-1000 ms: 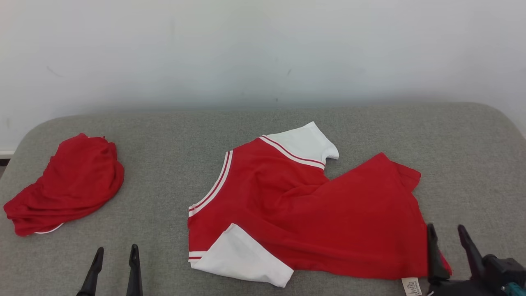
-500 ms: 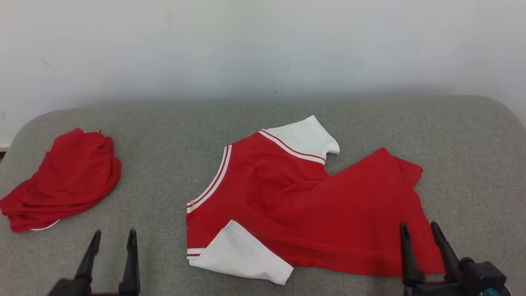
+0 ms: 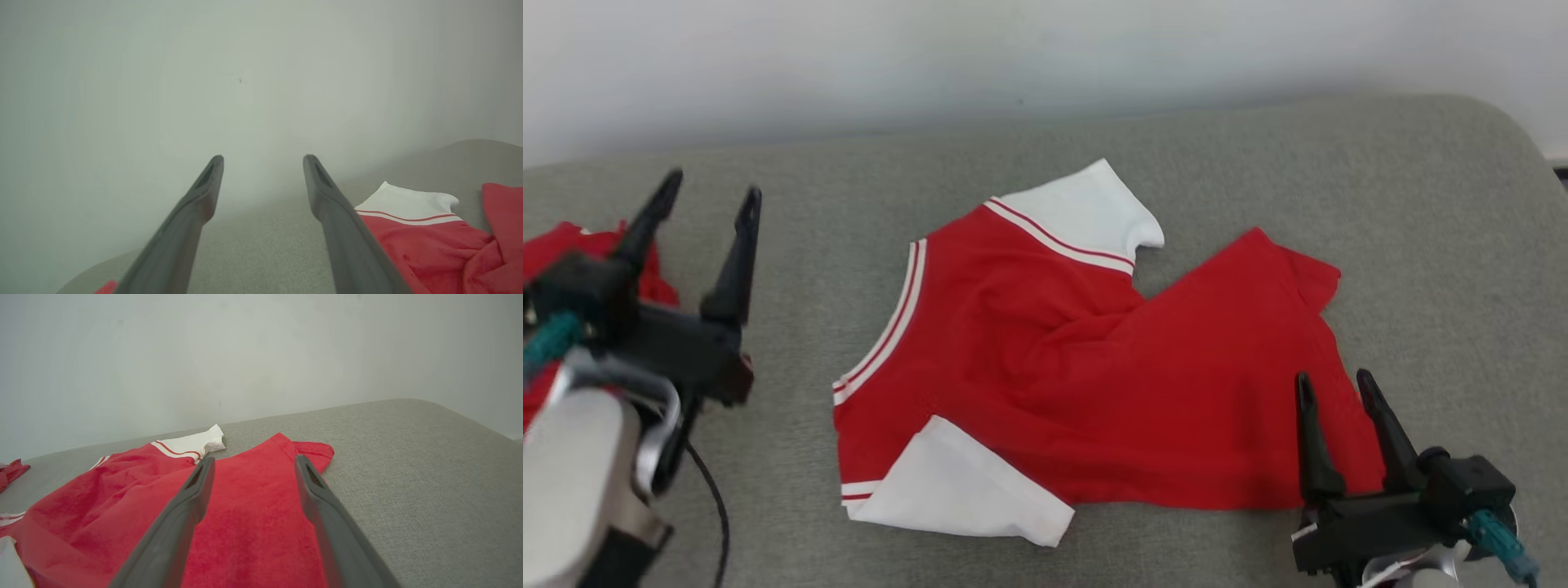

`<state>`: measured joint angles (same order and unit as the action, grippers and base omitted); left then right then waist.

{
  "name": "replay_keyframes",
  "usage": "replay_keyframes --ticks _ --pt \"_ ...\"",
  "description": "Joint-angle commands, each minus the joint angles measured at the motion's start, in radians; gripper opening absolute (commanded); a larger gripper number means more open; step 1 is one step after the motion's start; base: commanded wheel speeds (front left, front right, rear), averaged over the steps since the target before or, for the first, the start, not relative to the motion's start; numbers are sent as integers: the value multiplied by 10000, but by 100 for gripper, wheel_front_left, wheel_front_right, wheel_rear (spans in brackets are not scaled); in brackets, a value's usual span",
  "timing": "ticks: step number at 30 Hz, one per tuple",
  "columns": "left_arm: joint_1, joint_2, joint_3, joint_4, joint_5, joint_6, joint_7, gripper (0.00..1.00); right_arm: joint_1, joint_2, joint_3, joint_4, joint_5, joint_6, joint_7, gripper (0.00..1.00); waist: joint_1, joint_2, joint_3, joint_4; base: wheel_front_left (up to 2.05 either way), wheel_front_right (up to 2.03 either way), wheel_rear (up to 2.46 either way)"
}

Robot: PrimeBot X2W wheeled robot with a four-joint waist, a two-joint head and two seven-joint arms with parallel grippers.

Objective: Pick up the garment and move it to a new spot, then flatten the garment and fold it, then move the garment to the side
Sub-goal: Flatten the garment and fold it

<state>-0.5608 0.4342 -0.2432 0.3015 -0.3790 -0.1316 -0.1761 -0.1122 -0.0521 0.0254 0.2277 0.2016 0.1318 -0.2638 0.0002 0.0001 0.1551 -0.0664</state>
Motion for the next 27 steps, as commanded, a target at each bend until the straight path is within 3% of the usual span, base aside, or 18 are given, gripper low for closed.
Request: replay_keyframes --ticks 1,11,27 --pt "-317 134 -172 108 -247 21 119 100 -130 19 10 -34 138 -22 -6 100 -2 -1 772 -702 0 0 0" --pt "-3047 1787 -2367 1427 -2304 21 1521 100 -764 23 290 -35 730 -22 -7 100 -2 -1 1969 -1838 0 0 0" --pt "-4507 2741 -6189 2983 -4779 21 3608 100 -1111 24 381 -175 824 -22 -8 100 -2 -1 2613 -2480 0 0 0"
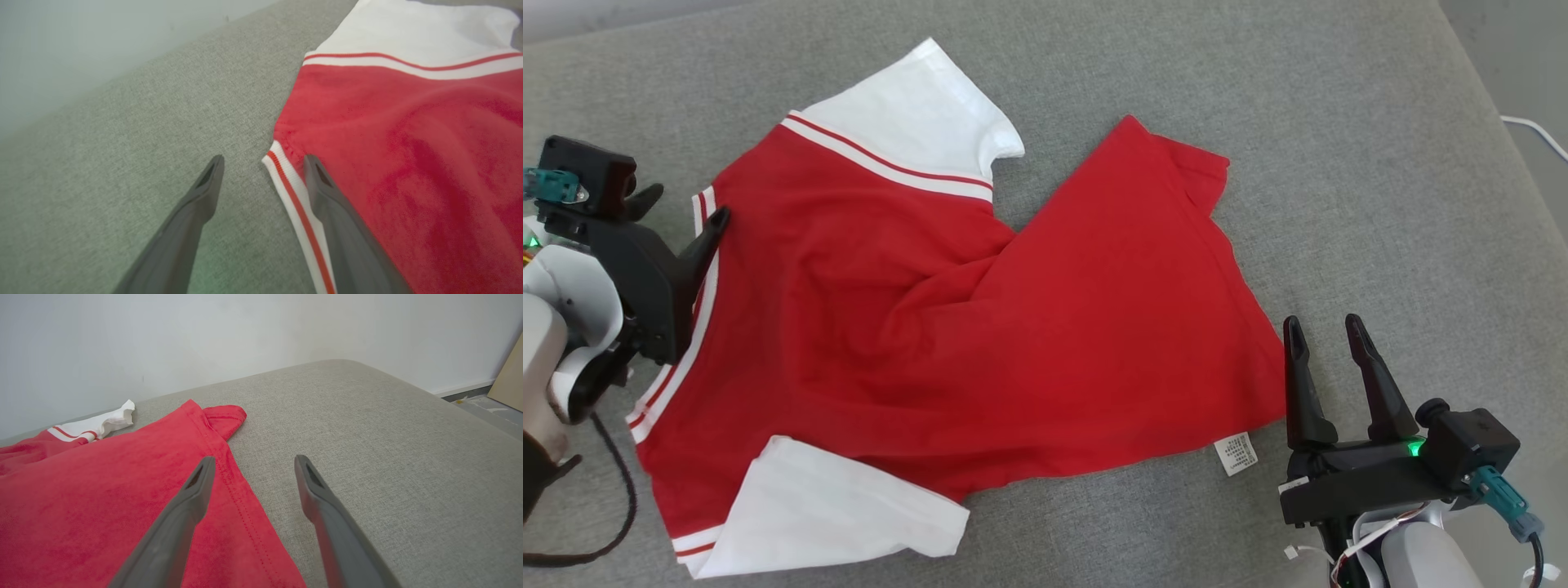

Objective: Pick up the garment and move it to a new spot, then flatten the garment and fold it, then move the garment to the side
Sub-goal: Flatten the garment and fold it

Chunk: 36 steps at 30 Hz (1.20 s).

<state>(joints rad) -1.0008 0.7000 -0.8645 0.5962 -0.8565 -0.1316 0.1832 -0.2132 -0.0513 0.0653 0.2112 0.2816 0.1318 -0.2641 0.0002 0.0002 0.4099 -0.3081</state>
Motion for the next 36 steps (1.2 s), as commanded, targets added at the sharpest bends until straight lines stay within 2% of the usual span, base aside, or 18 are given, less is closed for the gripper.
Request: replay_keyframes --ticks 1,5,7,8,14,18,21,24,26,27,33,36 --pt "-166 136 -217 73 -72 21 134 100 -106 18 11 -11 25 -22 -5 100 -2 -2 86 -88 0 0 0" --pt "-357 115 -859 196 -587 21 485 100 -93 15 14 -36 16 -22 -5 100 -2 -2 109 -143 0 0 0" --pt "-501 112 -1136 155 -798 15 560 42 -104 18 2 -51 -1 -22 -5 100 -2 -2 112 -158 0 0 0" --pt "-581 111 -1258 112 -930 16 535 0 -115 15 0 -59 -8 -22 -5 100 -2 -2 114 -166 0 0 0" --pt "-1274 288 -1616 34 -1147 22 153 0 -99 15 -48 -143 -3 -22 -5 100 -2 -2 121 -189 0 0 0" --pt "-2082 377 -1560 601 -504 49 -1186 0 -89 15 -109 -177 -41 -22 -5 100 -2 -2 128 -197 0 0 0" --pt "-2458 194 -1567 1183 163 198 -2368 0 -112 15 -198 -192 -100 -22 -5 100 -2 -2 104 -195 0 0 0" --pt "-2499 -33 -1672 1867 396 223 -2812 0 -105 16 -270 -152 -141 -22 -5 100 -2 -2 45 -172 0 0 0" --pt "-2391 -213 -1793 2230 427 179 -2943 89 -107 16 -291 -128 -166 -22 -5 100 -2 -2 -11 -139 0 0 0" --pt "-2344 -284 -1835 2352 450 152 -3055 100 -101 14 -286 -129 -176 -22 -5 100 -2 -2 -49 -115 0 0 0" --pt "-1999 -732 -1669 3049 254 126 -4050 100 7 13 -333 -69 -278 -22 -5 100 -2 -2 -531 186 0 0 0" --pt "-1693 -911 -1260 3060 111 289 -4407 100 111 13 -371 -40 -359 -22 -5 100 -2 -2 -920 426 0 0 0"
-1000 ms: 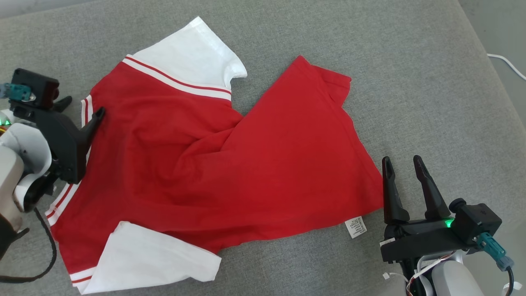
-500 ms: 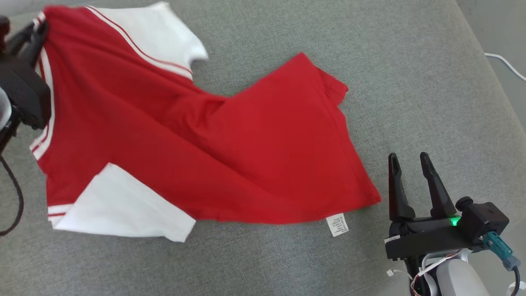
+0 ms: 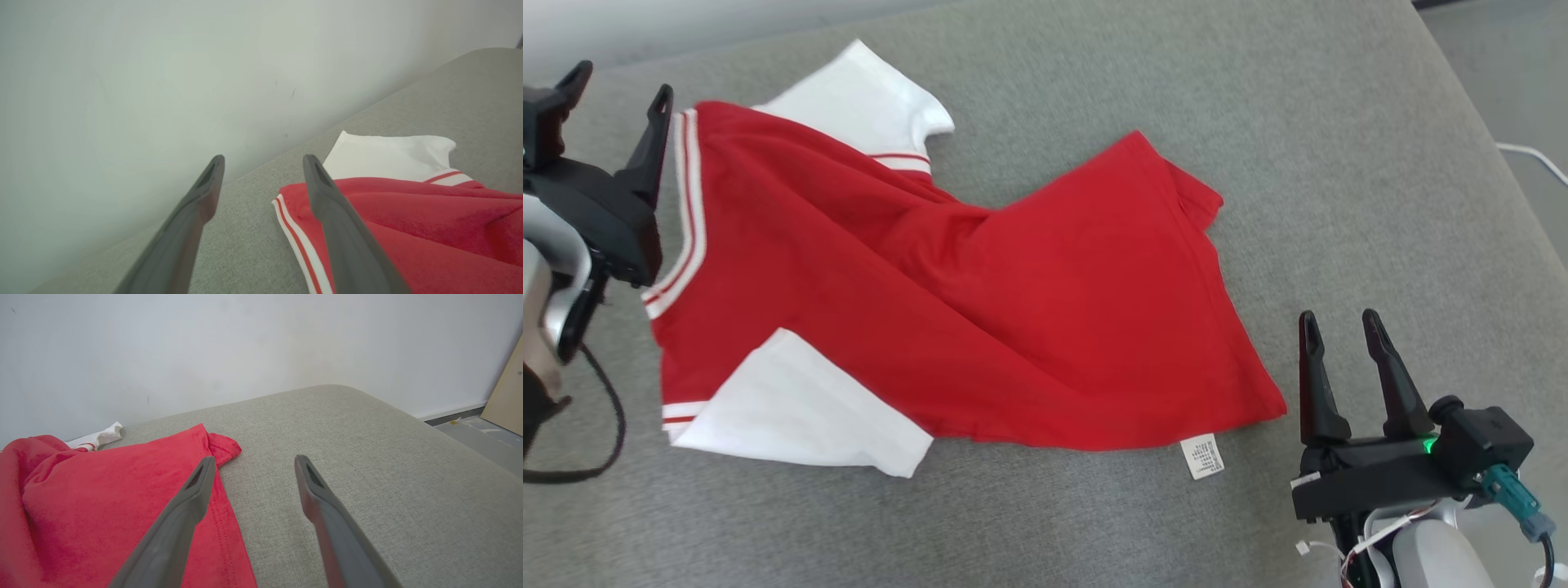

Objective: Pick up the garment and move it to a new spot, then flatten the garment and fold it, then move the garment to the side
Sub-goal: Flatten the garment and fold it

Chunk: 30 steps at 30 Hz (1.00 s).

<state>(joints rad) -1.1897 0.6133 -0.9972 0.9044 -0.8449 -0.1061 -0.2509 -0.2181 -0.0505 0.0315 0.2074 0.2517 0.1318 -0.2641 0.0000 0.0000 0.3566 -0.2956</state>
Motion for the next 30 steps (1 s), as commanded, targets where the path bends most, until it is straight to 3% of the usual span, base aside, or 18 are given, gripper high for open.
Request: replay_keyframes --ticks 1,8,12,16,30 --pt "357 -86 270 -144 -70 123 -131 100 198 7 -27 2 -96 -22 -5 100 0 0 -523 393 0 0 0" --pt "2660 -33 3382 -3176 898 1210 -144 100 525 5 -104 -30 -349 -22 -5 100 0 0 -1384 1220 0 0 0" --pt "4691 -383 5210 -4786 1688 1559 -146 100 762 -1 -152 -8 -535 -22 -5 100 0 0 -1758 1717 0 0 0" --pt "6479 -901 6562 -5919 2486 1511 -146 100 945 1 -228 37 -721 -22 -5 100 0 0 -2126 2219 0 0 0" --pt "10041 -2410 8717 -7507 4113 1048 -149 100 1459 1 -124 315 -834 -22 -5 100 0 0 -3061 3343 0 0 0"
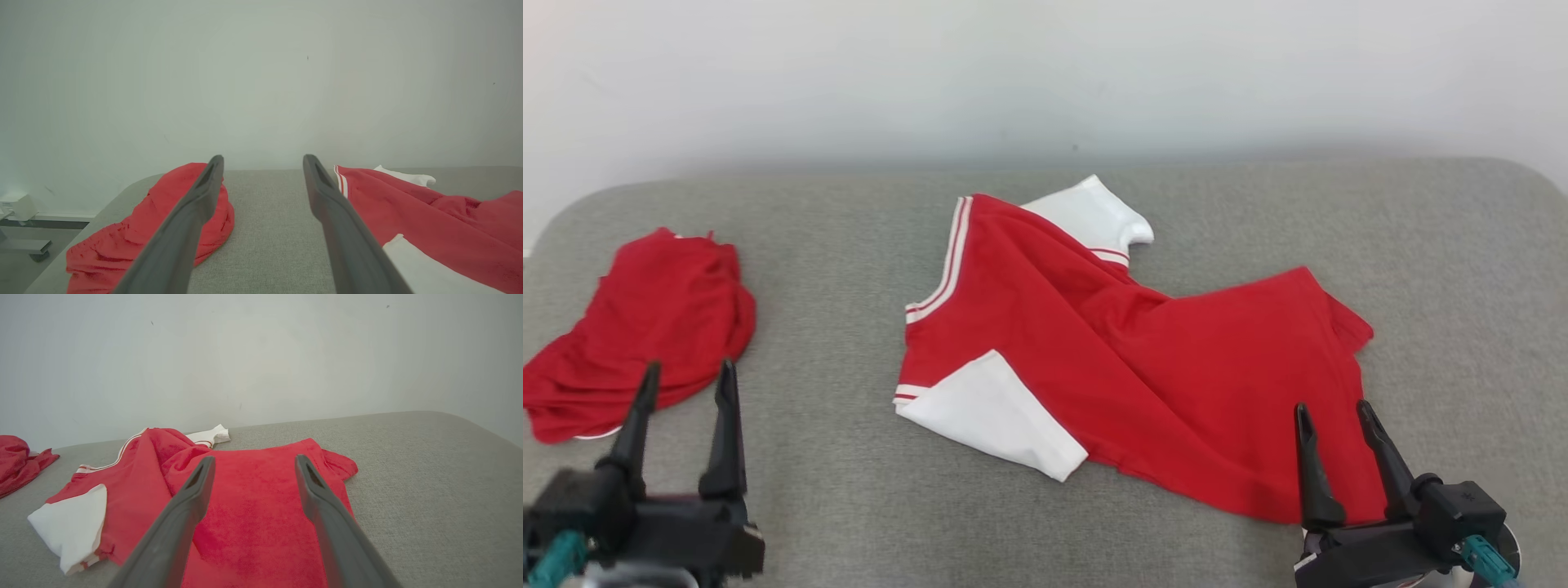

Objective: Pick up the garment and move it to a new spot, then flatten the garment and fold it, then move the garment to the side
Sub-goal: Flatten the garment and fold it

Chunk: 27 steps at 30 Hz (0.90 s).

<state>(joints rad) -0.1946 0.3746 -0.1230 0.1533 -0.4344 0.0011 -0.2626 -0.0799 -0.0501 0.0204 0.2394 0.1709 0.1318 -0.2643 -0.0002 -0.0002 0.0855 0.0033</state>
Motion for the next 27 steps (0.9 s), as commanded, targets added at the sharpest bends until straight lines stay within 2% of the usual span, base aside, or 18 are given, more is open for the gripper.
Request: replay_keyframes --ticks 1,13,18,23,27 --pt "290 -110 77 -120 96 -61 -32 100 91 -3 -2 -4 -13 -22 -3 100 2 2 -385 390 0 0 0" --pt "1914 -1359 522 -294 802 -760 -33 100 463 -4 23 110 179 -22 19 100 2 2 -521 814 0 0 0" --pt "2111 -1596 414 -80 1217 -1021 -33 100 521 -2 98 136 233 -22 18 100 2 2 -492 823 0 0 0" --pt "1267 -1400 114 128 1494 -1213 -33 100 308 -4 157 114 258 -22 35 100 2 2 -288 616 0 0 0" --pt "-376 -635 -778 643 1079 -1321 90 100 60 -2 267 170 326 -22 32 100 2 2 105 47 0 0 0"
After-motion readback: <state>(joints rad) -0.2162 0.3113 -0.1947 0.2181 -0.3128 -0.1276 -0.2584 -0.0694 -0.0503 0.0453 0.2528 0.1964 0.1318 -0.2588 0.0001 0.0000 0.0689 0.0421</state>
